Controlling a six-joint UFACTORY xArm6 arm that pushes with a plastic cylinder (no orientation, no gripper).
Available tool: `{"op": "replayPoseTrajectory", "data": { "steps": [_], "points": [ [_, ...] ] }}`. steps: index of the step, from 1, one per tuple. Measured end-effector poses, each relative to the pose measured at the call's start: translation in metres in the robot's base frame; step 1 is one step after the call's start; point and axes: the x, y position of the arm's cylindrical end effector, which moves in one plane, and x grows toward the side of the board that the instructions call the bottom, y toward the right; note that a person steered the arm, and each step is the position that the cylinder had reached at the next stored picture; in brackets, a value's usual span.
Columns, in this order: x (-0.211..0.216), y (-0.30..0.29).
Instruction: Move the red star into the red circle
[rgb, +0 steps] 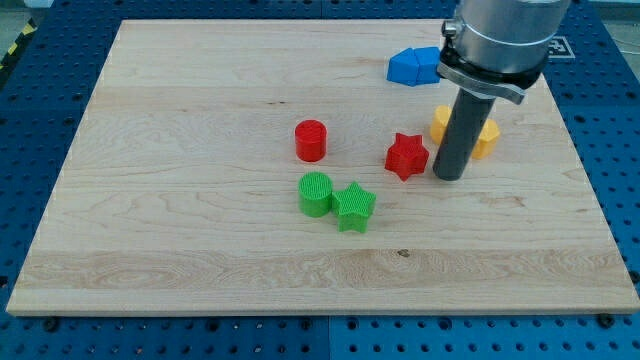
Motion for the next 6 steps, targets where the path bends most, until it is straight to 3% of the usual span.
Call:
{"op": "replayPoseTrajectory", "data": {
  "steps": [6],
  "points": [
    [-0.014,-0.067]
  ]
}}
